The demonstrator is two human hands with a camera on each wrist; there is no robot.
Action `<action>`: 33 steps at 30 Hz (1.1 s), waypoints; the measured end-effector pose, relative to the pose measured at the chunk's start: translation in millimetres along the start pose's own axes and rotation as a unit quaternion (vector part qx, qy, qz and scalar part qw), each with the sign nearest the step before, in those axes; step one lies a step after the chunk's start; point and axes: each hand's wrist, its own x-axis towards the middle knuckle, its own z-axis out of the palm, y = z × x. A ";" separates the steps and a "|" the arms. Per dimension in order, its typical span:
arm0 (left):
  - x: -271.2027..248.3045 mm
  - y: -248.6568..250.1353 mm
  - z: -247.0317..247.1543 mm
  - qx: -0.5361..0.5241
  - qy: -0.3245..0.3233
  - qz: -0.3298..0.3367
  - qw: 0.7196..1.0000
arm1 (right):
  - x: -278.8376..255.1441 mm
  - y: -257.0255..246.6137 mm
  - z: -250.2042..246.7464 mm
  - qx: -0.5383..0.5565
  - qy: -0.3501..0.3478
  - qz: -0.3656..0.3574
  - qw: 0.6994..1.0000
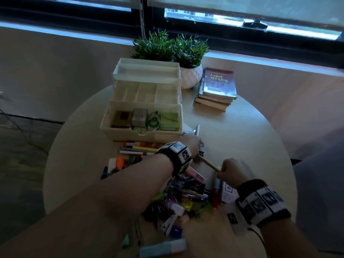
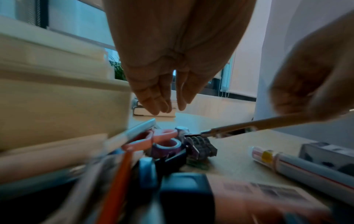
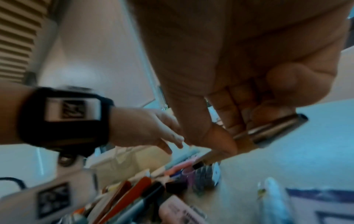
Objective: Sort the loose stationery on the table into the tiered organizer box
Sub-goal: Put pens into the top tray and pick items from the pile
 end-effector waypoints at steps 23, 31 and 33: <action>76.8 41.8 -37.8 -0.054 0.034 -0.059 0.996 | 5.0 35.2 -84.6 0.204 0.213 0.010 0.956; 52.7 -50.5 -167.7 -0.045 0.185 0.005 0.982 | 81.1 -56.1 -159.0 0.221 0.270 -0.059 0.935; 52.5 -89.2 -199.0 -0.013 0.192 -0.023 0.981 | 110.7 -82.3 -169.4 0.206 0.264 -0.078 0.939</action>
